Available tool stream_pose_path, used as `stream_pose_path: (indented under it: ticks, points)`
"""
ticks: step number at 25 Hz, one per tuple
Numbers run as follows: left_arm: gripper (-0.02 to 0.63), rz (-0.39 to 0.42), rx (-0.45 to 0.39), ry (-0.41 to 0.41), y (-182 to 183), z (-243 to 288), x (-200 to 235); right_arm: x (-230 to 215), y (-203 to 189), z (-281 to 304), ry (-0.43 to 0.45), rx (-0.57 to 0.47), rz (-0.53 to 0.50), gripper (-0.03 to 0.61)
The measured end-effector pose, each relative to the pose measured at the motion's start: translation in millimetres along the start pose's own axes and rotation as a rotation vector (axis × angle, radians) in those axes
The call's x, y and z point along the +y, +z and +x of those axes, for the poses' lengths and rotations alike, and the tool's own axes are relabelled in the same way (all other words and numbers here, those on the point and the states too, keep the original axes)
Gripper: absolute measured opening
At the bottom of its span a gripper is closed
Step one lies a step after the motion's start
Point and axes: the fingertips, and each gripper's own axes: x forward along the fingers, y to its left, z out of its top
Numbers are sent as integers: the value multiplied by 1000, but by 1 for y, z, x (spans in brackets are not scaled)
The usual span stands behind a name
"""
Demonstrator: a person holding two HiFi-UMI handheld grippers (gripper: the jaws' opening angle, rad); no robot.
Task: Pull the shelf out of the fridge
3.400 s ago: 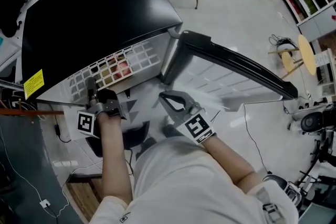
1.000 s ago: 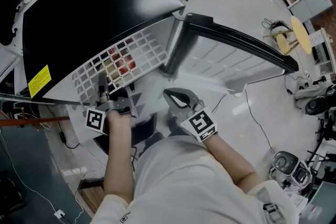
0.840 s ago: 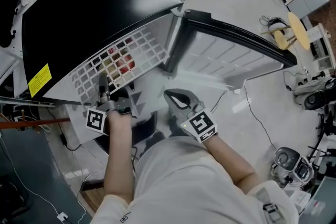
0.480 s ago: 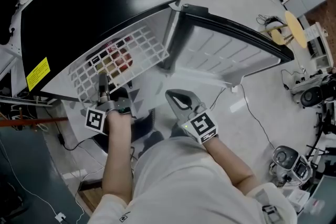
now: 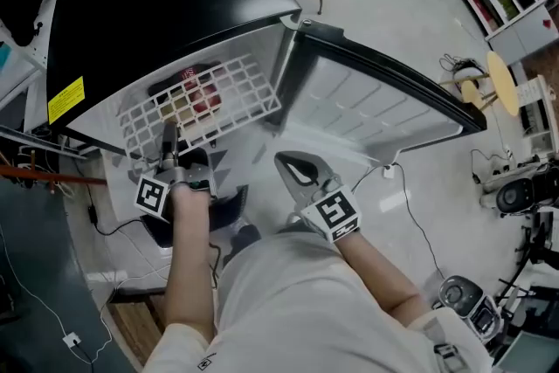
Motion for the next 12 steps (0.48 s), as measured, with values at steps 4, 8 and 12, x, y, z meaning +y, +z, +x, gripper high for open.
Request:
stream_pose_path:
  ticks: [4, 8, 12]
  points:
    - [28, 10, -6, 1, -4, -6, -1, -7, -7, -5, 19, 11, 11, 2]
    - [28, 8, -13, 1, -7, -12, -2, -11, -5, -6, 41, 1, 19, 2]
    - [28, 8, -22, 6, -10, -22, -2, -11, -4, -6, 65, -9, 20, 2]
